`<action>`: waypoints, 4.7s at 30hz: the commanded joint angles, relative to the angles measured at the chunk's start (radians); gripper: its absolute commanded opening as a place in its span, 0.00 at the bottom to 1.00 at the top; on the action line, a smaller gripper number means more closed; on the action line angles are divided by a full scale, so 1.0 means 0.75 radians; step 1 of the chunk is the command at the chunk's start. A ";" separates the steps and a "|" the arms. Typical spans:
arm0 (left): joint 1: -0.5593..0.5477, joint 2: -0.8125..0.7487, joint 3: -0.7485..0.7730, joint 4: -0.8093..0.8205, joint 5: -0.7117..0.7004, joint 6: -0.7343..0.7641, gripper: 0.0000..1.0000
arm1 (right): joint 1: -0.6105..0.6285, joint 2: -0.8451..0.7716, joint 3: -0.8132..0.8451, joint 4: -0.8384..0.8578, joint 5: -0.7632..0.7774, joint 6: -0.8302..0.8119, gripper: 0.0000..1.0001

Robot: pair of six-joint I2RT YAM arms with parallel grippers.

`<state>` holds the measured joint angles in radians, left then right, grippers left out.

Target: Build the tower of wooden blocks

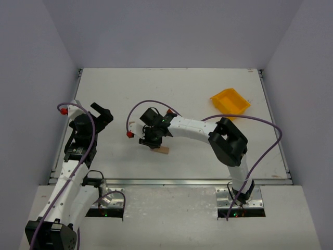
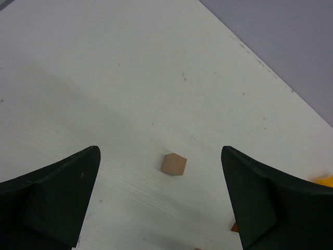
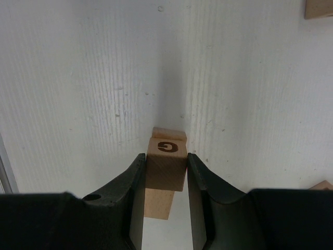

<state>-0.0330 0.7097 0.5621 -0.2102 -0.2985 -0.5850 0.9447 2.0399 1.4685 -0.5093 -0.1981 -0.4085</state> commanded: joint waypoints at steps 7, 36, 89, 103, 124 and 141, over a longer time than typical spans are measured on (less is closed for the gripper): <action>-0.003 0.005 0.030 0.049 0.009 -0.007 1.00 | -0.004 0.012 0.046 0.037 0.026 0.039 0.08; -0.003 0.020 0.030 0.060 0.017 -0.005 1.00 | -0.002 0.016 0.070 -0.040 0.017 0.084 0.11; -0.003 -0.028 0.068 -0.062 -0.172 -0.108 1.00 | 0.014 0.252 0.658 0.052 0.622 1.150 0.99; -0.003 0.017 0.091 -0.110 -0.164 -0.144 1.00 | 0.087 0.449 0.796 0.138 0.846 1.353 0.99; -0.003 -0.011 0.073 -0.084 -0.123 -0.126 1.00 | 0.092 0.670 0.903 0.216 1.005 1.406 0.69; -0.003 -0.005 0.067 -0.069 -0.103 -0.118 1.00 | 0.092 0.662 0.879 0.261 1.062 1.395 0.33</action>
<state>-0.0330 0.7135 0.5911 -0.3107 -0.3848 -0.6849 1.0148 2.5607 2.1139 -0.3462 0.5492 0.6299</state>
